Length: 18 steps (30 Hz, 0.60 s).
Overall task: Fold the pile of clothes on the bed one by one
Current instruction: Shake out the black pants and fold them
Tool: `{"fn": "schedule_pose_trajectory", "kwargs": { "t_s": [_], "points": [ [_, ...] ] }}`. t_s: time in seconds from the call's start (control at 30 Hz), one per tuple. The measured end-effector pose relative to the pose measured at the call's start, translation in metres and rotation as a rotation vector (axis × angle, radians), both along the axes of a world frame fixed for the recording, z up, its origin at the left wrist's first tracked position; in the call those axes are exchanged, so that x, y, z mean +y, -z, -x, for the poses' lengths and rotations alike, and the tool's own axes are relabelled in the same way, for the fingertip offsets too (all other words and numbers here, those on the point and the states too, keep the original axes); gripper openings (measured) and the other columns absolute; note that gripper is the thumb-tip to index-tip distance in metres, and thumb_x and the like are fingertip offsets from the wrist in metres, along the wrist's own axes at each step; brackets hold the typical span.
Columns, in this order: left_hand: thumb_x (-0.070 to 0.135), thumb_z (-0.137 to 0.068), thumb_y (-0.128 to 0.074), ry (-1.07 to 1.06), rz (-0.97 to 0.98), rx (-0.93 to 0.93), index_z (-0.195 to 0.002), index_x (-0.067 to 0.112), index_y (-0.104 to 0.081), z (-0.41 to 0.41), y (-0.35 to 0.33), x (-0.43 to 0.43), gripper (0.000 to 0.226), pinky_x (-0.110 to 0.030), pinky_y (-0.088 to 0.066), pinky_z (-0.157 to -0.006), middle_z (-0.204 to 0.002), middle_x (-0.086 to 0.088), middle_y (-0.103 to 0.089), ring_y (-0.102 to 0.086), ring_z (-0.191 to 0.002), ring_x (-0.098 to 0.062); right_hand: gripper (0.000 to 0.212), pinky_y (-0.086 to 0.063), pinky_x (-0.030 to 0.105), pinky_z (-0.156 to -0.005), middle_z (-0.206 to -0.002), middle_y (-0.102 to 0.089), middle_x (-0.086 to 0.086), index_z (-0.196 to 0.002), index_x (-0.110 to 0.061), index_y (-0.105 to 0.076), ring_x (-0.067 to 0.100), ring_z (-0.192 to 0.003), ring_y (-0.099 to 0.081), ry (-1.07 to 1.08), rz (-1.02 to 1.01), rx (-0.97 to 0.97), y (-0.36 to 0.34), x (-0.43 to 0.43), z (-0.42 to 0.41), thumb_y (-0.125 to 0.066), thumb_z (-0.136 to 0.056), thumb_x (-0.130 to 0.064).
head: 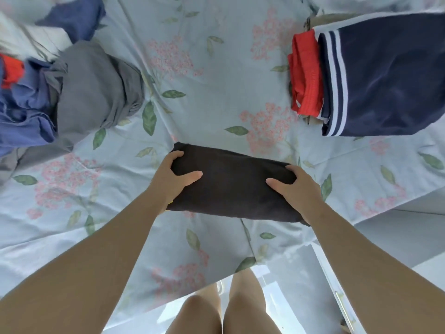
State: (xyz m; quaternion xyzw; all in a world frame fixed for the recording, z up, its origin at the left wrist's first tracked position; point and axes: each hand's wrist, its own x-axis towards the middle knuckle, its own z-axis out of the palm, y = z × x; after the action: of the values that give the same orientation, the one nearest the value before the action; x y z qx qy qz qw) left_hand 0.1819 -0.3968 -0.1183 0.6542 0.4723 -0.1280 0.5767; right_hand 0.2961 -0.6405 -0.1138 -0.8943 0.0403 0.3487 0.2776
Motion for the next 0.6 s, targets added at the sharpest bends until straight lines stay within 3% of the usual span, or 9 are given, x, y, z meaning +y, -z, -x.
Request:
{"fn": "schedule_pose_trajectory", "kwargs": {
  "t_s": [0.1, 0.33, 0.6],
  "points": [
    [0.030, -0.080, -0.073, -0.056, 0.001, -0.061, -0.128, 0.044, -0.042, 0.011, -0.030, -0.014, 0.059, -0.032, -0.051, -0.068, -0.119, 0.015, -0.041, -0.049, -0.102, -0.016, 0.062, -0.035, 0.026, -0.085, -0.132, -0.053, -0.004, -0.136, -0.028, -0.043, 0.020, -0.116, -0.050, 0.015, -0.047, -0.048, -0.032, -0.010, 0.005, -0.066, -0.082, -0.045],
    [0.028, -0.080, -0.073, -0.052, -0.079, -0.253, -0.129, 0.041, -0.041, -0.041, -0.087, -0.050, 0.060, -0.038, -0.048, -0.093, -0.127, 0.013, -0.044, -0.050, -0.111, -0.016, 0.060, -0.037, 0.030, -0.089, -0.128, -0.055, -0.005, -0.134, -0.030, -0.044, 0.022, -0.118, -0.049, 0.019, -0.074, -0.219, -0.092, -0.043, -0.047, -0.067, -0.081, -0.046],
    [0.033, -0.078, -0.074, -0.104, -0.152, -0.340, -0.131, 0.041, -0.041, -0.166, -0.106, -0.135, 0.063, -0.040, -0.049, -0.096, -0.122, 0.017, -0.044, -0.051, -0.109, -0.014, 0.060, -0.039, 0.041, -0.100, -0.131, -0.053, -0.008, -0.133, -0.030, -0.044, 0.026, -0.121, -0.049, -0.057, -0.047, -0.412, -0.121, -0.115, -0.185, -0.066, -0.081, -0.048]
  ]
}}
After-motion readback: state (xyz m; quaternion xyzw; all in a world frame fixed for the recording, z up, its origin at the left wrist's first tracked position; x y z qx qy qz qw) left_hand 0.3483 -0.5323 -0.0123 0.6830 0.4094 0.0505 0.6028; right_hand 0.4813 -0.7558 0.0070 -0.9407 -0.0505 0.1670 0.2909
